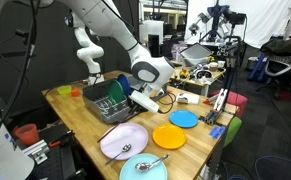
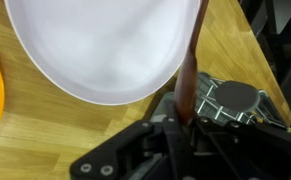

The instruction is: Remove the brown spoon from the dish rack and place it on the white plate

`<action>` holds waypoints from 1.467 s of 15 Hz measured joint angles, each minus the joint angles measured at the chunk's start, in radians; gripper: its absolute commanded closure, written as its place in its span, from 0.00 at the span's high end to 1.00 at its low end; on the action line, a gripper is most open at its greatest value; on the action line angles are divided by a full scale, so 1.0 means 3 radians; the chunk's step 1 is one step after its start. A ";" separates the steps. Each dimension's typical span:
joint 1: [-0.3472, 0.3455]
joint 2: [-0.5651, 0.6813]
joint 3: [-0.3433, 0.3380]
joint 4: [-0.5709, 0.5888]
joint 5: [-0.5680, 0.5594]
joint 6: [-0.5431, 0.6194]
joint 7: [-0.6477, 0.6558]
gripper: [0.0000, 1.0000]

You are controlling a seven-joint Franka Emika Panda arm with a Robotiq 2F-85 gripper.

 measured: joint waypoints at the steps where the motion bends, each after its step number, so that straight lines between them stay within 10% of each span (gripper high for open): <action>1: -0.0001 0.0061 -0.0003 0.0063 -0.0051 -0.0004 0.0063 0.03; 11: -0.0001 0.0519 0.0025 0.0357 -0.0320 -0.0006 0.0489 0.03; 13: -0.0001 0.0551 0.0032 0.0377 -0.0337 -0.0006 0.0537 0.29; 22: -0.0004 0.0559 0.0038 0.0385 -0.0368 0.0003 0.0653 0.87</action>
